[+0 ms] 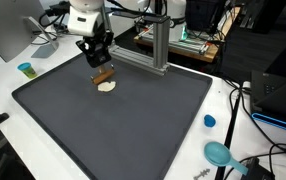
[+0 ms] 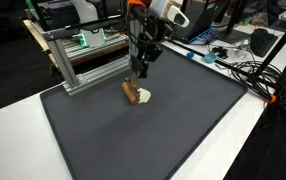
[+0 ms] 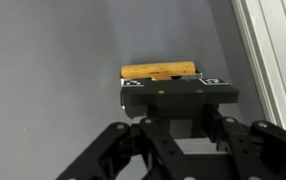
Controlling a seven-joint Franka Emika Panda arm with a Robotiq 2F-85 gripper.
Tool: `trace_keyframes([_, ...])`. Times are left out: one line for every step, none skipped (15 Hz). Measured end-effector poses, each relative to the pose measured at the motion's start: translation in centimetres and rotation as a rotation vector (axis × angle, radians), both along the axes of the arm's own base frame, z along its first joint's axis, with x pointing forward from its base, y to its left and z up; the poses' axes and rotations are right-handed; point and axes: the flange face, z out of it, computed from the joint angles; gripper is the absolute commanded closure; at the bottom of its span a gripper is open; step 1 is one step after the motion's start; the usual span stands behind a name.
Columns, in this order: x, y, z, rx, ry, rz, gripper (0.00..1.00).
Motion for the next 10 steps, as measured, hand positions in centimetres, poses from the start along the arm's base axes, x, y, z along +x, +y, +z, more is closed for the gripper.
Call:
trace_keyframes([0.2, -0.5, 1.6, 0.015, 0.014, -0.05, 0.79])
trace_keyframes([0.3, -0.7, 3.4, 0.035, 0.031, -0.094, 0.79])
trace_keyframes([0.5, -0.6, 5.2, 0.058, 0.046, -0.138, 0.79])
trace_keyframes([0.6, -0.4, 6.9, 0.086, 0.061, -0.18, 0.54])
trace_keyframes([0.8, -0.2, 8.0, 0.092, 0.056, -0.186, 0.54])
trace_keyframes([0.9, -0.2, 7.9, 0.091, 0.054, -0.183, 0.54])
trace_keyframes([0.8, -0.2, 7.4, 0.091, 0.061, -0.183, 0.79])
trace_keyframes([0.8, -0.2, 6.9, 0.09, 0.068, -0.183, 0.79])
trace_keyframes([0.9, -0.2, 6.5, 0.09, 0.074, -0.183, 0.79])
trace_keyframes([1.0, -0.1, 6.3, 0.091, 0.055, -0.224, 0.79])
